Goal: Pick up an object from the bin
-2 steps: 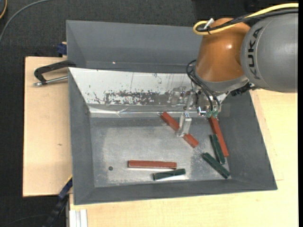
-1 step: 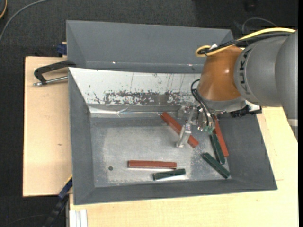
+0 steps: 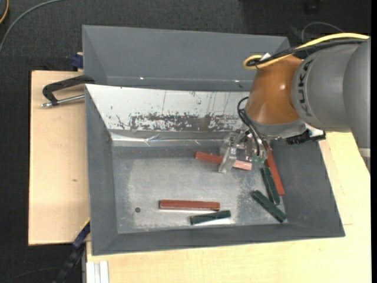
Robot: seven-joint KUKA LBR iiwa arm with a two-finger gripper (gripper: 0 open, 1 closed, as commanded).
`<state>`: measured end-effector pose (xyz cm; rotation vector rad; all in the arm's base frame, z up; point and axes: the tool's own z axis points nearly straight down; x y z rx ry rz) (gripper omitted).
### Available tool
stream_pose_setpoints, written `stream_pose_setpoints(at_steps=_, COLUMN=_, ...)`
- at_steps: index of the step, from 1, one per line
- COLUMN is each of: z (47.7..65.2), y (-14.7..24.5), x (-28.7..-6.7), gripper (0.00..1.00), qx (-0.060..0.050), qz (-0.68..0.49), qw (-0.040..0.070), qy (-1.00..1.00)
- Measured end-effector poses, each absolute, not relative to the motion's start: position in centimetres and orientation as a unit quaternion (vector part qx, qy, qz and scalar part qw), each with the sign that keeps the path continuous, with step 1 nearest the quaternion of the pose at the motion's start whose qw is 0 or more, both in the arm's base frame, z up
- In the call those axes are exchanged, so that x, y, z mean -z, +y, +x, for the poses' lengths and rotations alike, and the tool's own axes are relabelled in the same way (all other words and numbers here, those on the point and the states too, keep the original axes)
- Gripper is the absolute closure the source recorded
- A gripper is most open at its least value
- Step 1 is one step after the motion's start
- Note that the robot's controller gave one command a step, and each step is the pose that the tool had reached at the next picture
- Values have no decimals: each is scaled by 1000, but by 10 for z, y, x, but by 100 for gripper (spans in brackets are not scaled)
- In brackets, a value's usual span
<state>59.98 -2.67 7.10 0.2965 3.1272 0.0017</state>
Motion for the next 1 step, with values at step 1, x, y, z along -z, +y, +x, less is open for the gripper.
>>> stream_pose_setpoints(at_steps=1, z=598, y=-11, x=-231, gripper=100, qx=-1, qz=102, qw=8, qy=995)
